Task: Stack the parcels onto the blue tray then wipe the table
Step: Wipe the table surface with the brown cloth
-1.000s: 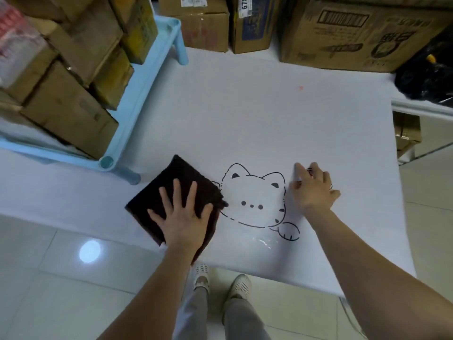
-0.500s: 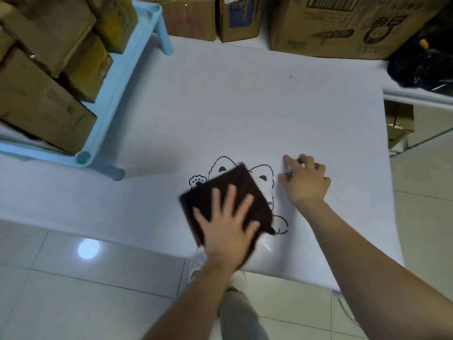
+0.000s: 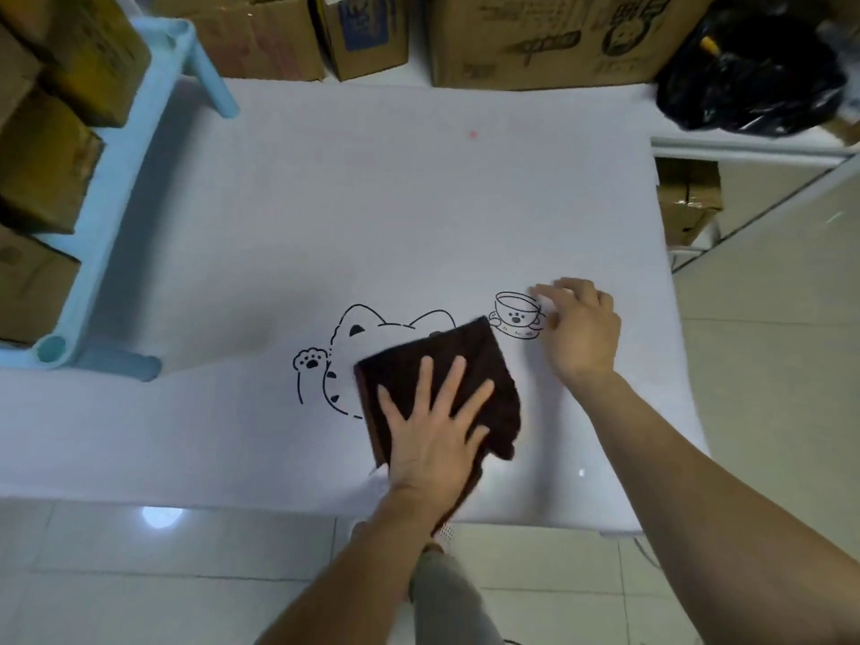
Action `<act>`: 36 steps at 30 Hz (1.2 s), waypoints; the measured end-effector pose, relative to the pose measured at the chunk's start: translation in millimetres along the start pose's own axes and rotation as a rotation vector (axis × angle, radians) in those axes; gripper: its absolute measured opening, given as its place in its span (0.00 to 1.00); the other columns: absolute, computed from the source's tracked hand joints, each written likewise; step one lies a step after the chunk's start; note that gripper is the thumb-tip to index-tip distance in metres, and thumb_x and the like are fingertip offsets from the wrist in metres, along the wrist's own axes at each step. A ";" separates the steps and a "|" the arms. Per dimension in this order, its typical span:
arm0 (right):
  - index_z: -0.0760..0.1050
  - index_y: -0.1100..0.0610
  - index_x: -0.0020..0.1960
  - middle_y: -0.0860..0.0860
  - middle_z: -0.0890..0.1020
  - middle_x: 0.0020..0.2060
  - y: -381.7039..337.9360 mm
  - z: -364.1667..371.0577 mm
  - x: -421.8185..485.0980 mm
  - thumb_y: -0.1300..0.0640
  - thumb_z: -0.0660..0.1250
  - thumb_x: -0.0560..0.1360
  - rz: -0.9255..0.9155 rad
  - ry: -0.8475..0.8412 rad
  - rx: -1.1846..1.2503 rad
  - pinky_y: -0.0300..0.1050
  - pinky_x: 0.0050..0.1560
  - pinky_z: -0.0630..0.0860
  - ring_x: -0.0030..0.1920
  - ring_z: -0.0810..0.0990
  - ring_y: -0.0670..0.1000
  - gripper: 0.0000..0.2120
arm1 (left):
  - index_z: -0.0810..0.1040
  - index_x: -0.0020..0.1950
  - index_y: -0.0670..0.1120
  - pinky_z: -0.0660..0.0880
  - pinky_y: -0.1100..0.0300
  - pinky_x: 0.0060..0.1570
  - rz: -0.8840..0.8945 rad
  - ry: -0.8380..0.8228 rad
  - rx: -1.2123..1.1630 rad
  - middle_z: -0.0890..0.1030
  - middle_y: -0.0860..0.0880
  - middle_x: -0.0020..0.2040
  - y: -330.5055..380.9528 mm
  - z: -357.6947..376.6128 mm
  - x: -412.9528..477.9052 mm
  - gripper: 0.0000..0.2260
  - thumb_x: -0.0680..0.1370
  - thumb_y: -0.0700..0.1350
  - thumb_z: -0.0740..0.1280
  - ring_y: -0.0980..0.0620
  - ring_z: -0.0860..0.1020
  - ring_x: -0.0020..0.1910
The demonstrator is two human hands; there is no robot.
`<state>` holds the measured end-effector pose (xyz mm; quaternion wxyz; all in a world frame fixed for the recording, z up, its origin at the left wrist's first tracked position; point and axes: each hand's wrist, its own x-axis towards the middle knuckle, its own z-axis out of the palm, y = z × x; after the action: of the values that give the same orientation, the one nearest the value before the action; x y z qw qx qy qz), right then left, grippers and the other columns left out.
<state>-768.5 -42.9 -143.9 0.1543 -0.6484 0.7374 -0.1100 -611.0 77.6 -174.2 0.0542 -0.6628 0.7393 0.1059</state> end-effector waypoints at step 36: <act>0.76 0.55 0.63 0.55 0.69 0.70 69.8 -15.8 22.6 0.67 0.60 0.75 0.371 0.241 0.119 0.52 0.66 0.60 0.70 0.65 0.58 0.19 | 0.62 0.72 0.62 0.53 0.21 0.59 0.211 0.006 -0.072 0.59 0.51 0.77 83.6 -21.6 106.8 0.21 0.78 0.57 0.53 0.39 0.53 0.76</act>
<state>-841.2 -56.4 -156.4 0.1207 -0.4736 0.8494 -0.1994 -705.0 -22.5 -169.7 0.0166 -0.5832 0.8007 0.1356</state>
